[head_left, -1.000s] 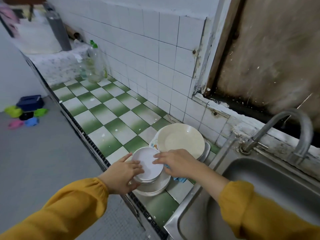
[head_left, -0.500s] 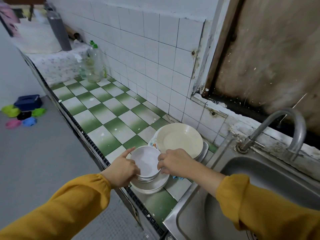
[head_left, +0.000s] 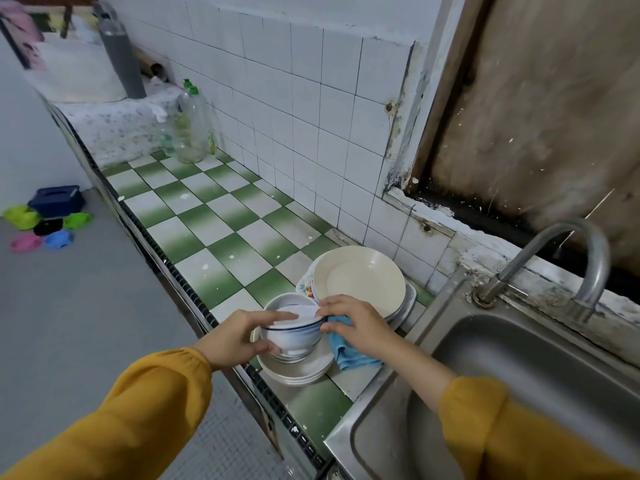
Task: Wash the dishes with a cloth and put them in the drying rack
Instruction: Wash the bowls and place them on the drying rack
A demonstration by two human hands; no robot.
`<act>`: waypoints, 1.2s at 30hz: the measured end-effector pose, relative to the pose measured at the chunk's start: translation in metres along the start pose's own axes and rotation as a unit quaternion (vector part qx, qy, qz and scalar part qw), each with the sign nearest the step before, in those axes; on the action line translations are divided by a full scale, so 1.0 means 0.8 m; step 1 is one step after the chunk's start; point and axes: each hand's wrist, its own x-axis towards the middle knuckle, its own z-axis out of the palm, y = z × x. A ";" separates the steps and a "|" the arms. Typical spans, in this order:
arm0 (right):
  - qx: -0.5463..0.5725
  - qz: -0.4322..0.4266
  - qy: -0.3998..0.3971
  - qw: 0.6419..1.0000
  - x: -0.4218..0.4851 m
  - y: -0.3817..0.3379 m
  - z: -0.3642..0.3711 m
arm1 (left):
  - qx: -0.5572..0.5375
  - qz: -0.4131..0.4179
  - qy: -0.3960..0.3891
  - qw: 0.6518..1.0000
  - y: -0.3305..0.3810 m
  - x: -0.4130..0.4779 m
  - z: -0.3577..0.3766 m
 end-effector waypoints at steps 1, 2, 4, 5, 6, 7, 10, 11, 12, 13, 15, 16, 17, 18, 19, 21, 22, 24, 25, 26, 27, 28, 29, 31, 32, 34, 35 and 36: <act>0.028 0.013 0.001 1.000 0.000 -0.003 -0.001 | -0.034 -0.010 0.013 0.999 0.003 -0.002 0.000; 0.053 0.027 0.001 0.998 0.000 -0.004 -0.003 | -0.072 -0.019 0.028 0.997 0.006 -0.004 0.001; 0.089 0.058 -0.002 0.994 0.000 -0.006 -0.004 | -0.150 -0.038 0.051 0.987 0.010 -0.007 0.006; 0.096 0.071 -0.002 0.993 -0.001 -0.007 -0.004 | -0.184 -0.046 0.061 0.980 0.014 -0.008 0.009; 0.097 0.081 -0.001 0.992 -0.001 -0.007 -0.003 | -0.213 -0.054 0.073 0.973 0.017 -0.009 0.012; 0.099 0.089 0.001 0.991 -0.001 -0.008 -0.002 | -0.234 -0.061 0.085 0.967 0.019 -0.009 0.014; 0.124 0.099 0.012 0.987 -0.001 -0.013 0.001 | -0.291 -0.076 0.113 0.947 0.023 -0.009 0.022; 0.133 0.101 0.012 0.986 0.000 -0.014 0.002 | -0.311 -0.081 0.124 0.939 0.026 -0.008 0.026; 0.138 0.104 0.015 0.985 0.000 -0.014 0.002 | -0.323 -0.086 0.136 0.933 0.029 -0.007 0.030; 0.143 0.110 0.022 0.983 0.000 -0.015 0.003 | -0.330 -0.089 0.147 0.928 0.032 -0.005 0.034; 0.172 0.149 0.056 0.972 -0.004 -0.016 0.008 | -0.341 -0.094 0.160 0.921 0.039 -0.001 0.040; 0.202 0.184 0.086 0.958 -0.007 -0.018 0.010 | -0.346 -0.096 0.167 0.918 0.041 0.002 0.042; 0.258 0.220 0.122 0.933 -0.010 -0.020 0.012 | -0.348 -0.099 0.175 0.916 0.043 0.003 0.043; 0.336 0.250 0.160 0.894 -0.014 -0.024 0.011 | -0.353 -0.103 0.186 0.911 0.046 0.005 0.044; 0.416 0.267 0.191 0.848 -0.018 -0.028 0.009 | -0.359 -0.109 0.197 0.906 0.051 0.007 0.043; 0.508 0.251 0.252 0.785 -0.026 -0.038 0.003 | -0.367 -0.115 0.228 0.894 0.065 0.012 0.042; 0.513 0.223 0.280 0.780 -0.031 -0.043 0.000 | -0.373 -0.116 0.247 0.887 0.076 0.015 0.041; 0.457 0.119 0.321 0.821 -0.048 -0.065 -0.004 | -0.399 -0.107 0.279 0.867 0.104 0.024 0.042; 0.377 0.043 0.328 0.865 -0.060 -0.077 -0.005 | -0.415 -0.097 0.287 0.858 0.124 0.027 0.044; 0.256 -0.035 0.333 0.907 -0.070 -0.086 -0.006 | -0.430 -0.088 0.291 0.850 0.145 0.031 0.047; 0.116 -0.098 0.341 0.928 -0.080 -0.091 -0.007 | -0.446 -0.081 0.290 0.843 0.168 0.033 0.051; -0.002 -0.134 0.363 0.922 -0.088 -0.089 -0.010 | -0.465 -0.073 0.284 0.836 0.192 0.033 0.057; -0.047 -0.137 0.398 0.906 -0.095 -0.083 -0.017 | -0.480 -0.058 0.275 0.831 0.215 0.032 0.064; 0.015 -0.100 0.474 0.875 -0.115 -0.075 -0.039 | -0.491 -0.023 0.248 0.835 0.256 0.029 0.079; 0.070 -0.076 0.503 0.858 -0.126 -0.073 -0.051 | -0.494 -0.008 0.233 0.837 0.274 0.027 0.086; 0.086 -0.056 0.533 0.840 -0.154 -0.073 -0.066 | -0.510 0.001 0.219 0.832 0.311 0.030 0.101; 0.060 -0.073 0.540 0.836 -0.170 -0.079 -0.070 | -0.525 -0.005 0.220 0.822 0.327 0.033 0.105; 0.002 -0.102 0.539 0.836 -0.187 -0.085 -0.073 | -0.546 -0.019 0.220 0.808 0.343 0.038 0.107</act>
